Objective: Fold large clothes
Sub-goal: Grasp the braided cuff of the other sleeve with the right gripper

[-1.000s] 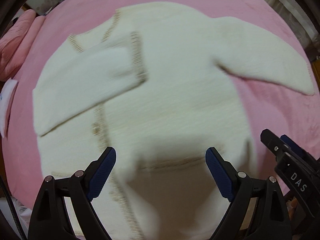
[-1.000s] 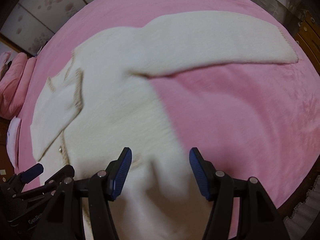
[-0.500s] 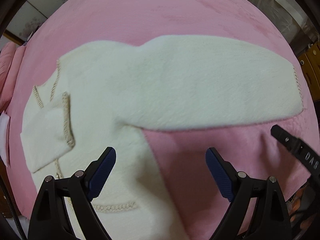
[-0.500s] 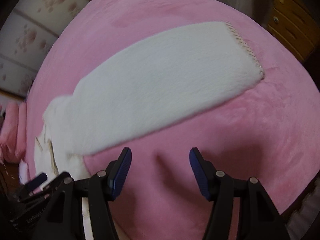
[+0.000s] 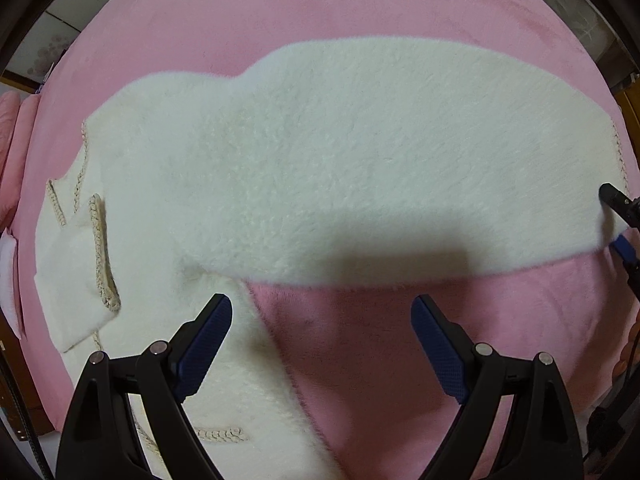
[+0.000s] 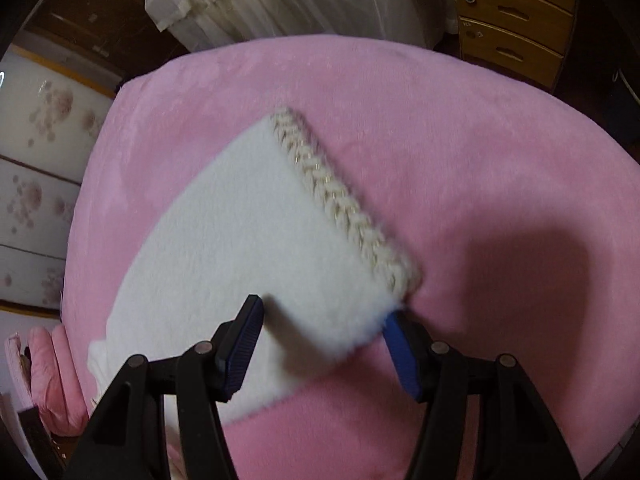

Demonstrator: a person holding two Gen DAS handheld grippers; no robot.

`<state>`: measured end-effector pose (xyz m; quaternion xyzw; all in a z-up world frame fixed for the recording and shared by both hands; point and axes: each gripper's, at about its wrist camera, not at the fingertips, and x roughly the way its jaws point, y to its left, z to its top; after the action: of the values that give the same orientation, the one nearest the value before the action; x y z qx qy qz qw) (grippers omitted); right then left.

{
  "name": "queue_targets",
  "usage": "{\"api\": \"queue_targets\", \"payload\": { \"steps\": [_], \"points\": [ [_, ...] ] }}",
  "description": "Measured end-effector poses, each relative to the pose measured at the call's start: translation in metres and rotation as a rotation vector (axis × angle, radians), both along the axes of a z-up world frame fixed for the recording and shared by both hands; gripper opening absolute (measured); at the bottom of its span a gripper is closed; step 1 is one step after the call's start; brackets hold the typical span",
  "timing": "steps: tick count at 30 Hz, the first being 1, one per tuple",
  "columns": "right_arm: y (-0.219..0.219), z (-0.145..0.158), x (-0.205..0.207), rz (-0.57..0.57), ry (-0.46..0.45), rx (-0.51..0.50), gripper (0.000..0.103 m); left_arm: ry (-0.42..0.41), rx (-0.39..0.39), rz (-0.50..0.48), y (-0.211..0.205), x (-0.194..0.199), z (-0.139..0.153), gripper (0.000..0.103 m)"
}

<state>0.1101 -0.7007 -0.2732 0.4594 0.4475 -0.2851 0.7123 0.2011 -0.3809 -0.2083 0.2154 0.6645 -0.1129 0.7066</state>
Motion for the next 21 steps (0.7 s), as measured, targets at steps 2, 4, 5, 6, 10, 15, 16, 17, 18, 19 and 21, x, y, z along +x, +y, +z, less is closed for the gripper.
{"api": "queue_targets", "payload": {
  "steps": [2, 4, 5, 6, 10, 15, 16, 17, 18, 19, 21],
  "points": [
    [0.003, 0.004, -0.002, -0.022, -0.007, -0.034, 0.033, 0.000, -0.005, 0.004, 0.001, 0.000, 0.001, 0.090],
    [0.007, 0.010, -0.007, -0.029, -0.037, -0.053, 0.023, 0.001, -0.008, 0.011, 0.009, 0.001, 0.002, 0.090],
    [0.011, 0.014, -0.007, -0.033, -0.045, -0.065, 0.018, 0.001, -0.010, 0.014, 0.014, 0.002, 0.003, 0.090],
    [0.011, 0.020, -0.009, -0.036, -0.053, -0.084, 0.016, -0.001, -0.015, 0.020, 0.018, 0.003, 0.006, 0.090],
    [0.025, 0.056, -0.006, -0.012, -0.100, -0.204, 0.013, -0.020, -0.056, 0.053, 0.047, 0.001, 0.017, 0.090],
    [0.069, 0.120, 0.000, 0.036, -0.254, -0.345, 0.008, -0.042, -0.112, 0.100, 0.104, -0.004, 0.034, 0.090],
    [0.081, 0.133, 0.002, 0.047, -0.290, -0.372, 0.008, -0.043, -0.123, 0.106, 0.118, -0.004, 0.038, 0.090],
    [0.095, 0.144, 0.004, 0.056, -0.326, -0.402, 0.008, -0.045, -0.135, 0.114, 0.134, -0.004, 0.042, 0.090],
    [0.111, 0.156, 0.005, 0.068, -0.361, -0.431, 0.008, -0.046, -0.144, 0.122, 0.150, -0.006, 0.046, 0.090],
    [0.132, 0.170, 0.009, 0.088, -0.397, -0.463, 0.008, -0.049, -0.149, 0.134, 0.174, -0.007, 0.053, 0.090],
    [0.174, 0.190, 0.020, 0.123, -0.432, -0.501, 0.008, -0.060, -0.151, 0.153, 0.212, -0.007, 0.059, 0.090]
  ]
}}
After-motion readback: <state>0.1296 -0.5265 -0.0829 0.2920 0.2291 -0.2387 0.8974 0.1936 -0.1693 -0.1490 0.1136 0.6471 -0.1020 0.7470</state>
